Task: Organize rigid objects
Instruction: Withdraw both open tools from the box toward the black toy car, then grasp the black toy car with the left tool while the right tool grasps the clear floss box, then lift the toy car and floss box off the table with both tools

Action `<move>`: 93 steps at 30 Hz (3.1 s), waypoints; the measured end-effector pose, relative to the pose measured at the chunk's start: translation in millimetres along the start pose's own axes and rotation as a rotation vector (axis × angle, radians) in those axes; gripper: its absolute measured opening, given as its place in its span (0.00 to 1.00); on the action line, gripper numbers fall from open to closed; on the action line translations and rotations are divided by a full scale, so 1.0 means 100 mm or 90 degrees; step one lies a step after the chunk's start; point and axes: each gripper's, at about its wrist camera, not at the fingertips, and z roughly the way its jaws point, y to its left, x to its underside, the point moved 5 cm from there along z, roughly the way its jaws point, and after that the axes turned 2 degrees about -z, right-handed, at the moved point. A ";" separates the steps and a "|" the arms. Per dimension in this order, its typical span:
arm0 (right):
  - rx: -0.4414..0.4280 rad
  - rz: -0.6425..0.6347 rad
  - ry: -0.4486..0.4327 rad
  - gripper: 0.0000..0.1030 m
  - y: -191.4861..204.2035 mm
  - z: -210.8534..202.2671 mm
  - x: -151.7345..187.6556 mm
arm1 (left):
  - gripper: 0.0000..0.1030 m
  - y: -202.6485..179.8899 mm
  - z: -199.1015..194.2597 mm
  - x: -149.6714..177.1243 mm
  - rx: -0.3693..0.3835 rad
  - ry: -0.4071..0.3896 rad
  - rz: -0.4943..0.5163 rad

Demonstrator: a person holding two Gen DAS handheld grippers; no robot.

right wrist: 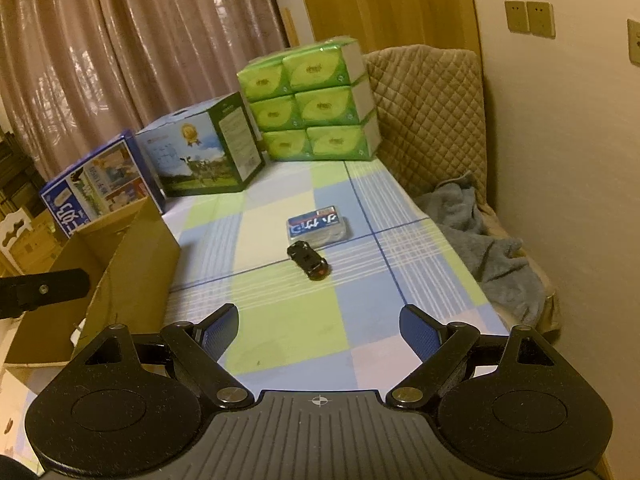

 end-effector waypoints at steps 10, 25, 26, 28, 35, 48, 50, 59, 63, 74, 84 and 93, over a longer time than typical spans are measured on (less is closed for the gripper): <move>0.030 0.003 -0.004 0.82 -0.36 0.39 -0.16 | 0.82 -0.33 0.66 -0.06 0.021 0.019 0.073; 0.025 -0.031 -0.001 0.82 -0.69 1.12 -0.38 | 0.82 -0.61 1.75 -0.10 0.061 0.079 0.222; 0.020 -0.032 0.000 0.82 -0.70 1.17 -0.40 | 0.82 -0.62 1.81 -0.11 0.066 0.087 0.231; 0.010 -0.033 0.005 0.78 -0.72 1.27 -0.44 | 0.82 -0.64 1.92 -0.14 0.075 0.101 0.254; 0.011 -0.032 0.024 0.65 -0.86 1.59 -0.55 | 0.82 -0.71 2.32 -0.12 0.114 0.153 0.344; 0.017 -0.042 0.054 0.69 -0.91 1.97 -0.60 | 0.78 -0.74 2.91 0.01 0.127 0.201 0.376; 0.030 -0.039 0.057 0.69 -0.94 1.99 -0.59 | 0.71 -0.74 2.97 0.01 0.135 0.211 0.367; 0.046 -0.028 0.056 0.69 -1.01 2.01 -0.56 | 0.60 -0.58 2.95 0.00 0.112 0.243 0.272; 0.029 -0.032 0.058 0.69 -0.94 2.04 -0.56 | 0.60 -0.42 2.74 -0.04 0.064 0.238 0.212; -0.033 -0.048 0.035 0.69 -0.61 2.13 -0.65 | 0.60 -0.02 2.10 -0.33 0.022 0.145 0.094; -0.047 -0.109 0.018 0.89 -0.10 2.52 -0.69 | 0.60 0.31 1.83 -0.57 0.010 0.087 0.030; 0.003 -0.148 0.052 0.89 -0.05 3.04 -0.53 | 0.60 0.34 1.77 -0.58 0.024 0.076 0.023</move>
